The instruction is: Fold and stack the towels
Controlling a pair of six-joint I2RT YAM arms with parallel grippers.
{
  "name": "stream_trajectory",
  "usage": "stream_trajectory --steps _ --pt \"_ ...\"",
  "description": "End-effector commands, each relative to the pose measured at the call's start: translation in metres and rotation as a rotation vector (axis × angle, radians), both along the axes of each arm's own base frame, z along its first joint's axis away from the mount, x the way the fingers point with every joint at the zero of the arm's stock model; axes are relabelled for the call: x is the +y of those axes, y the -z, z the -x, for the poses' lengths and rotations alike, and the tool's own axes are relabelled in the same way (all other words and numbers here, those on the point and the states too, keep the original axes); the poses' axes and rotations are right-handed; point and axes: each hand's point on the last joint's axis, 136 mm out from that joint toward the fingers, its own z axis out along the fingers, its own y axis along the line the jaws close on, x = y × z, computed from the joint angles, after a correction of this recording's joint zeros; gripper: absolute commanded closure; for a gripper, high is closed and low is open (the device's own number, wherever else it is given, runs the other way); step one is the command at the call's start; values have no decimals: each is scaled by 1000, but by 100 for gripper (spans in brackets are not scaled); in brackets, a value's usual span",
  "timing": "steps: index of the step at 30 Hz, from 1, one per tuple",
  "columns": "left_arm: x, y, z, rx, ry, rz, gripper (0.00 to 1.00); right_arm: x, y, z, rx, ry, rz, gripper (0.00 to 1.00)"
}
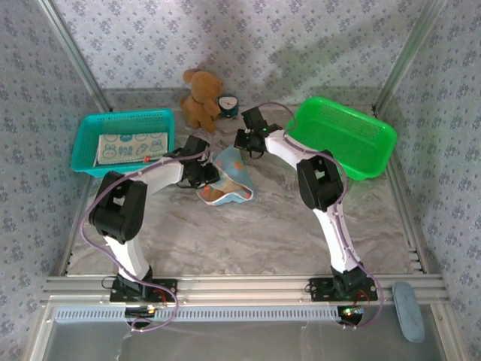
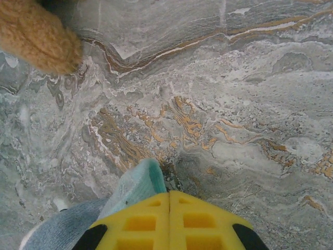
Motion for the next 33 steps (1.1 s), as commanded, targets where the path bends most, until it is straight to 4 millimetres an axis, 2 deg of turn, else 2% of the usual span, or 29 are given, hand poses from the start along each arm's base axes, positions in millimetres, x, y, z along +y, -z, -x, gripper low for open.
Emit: stream_trajectory --steps 1,4,6,7,9,14,17,21,22,27,30,33 --pt "11 26 10 69 -10 -75 80 -3 -26 4 -31 -4 -11 100" --pt "13 35 12 82 -10 -86 82 -4 -38 4 -60 -4 -17 98" --pt "11 38 13 87 -2 -82 82 0 -42 6 -67 -9 -24 60" --pt "9 39 13 87 2 -80 82 2 -41 6 -65 -10 -24 51" --pt "8 39 13 86 8 -80 82 6 -36 6 -52 -8 -31 39" --pt "7 39 15 87 17 -84 82 18 -15 2 -7 -4 -52 36" --pt "7 38 15 87 17 -83 83 23 -6 1 6 -8 -62 42" --pt "8 37 15 84 14 -88 83 30 -9 4 -7 -35 -69 56" --pt "8 38 14 85 14 -89 83 31 -11 4 -13 -41 -73 66" --pt "9 40 13 89 13 -99 83 26 -21 6 -18 -39 -81 100" --pt "15 40 12 88 5 -136 86 21 -35 11 -34 -40 -82 100" --pt "31 45 8 105 -24 -191 92 12 -60 15 -65 -32 -100 100"
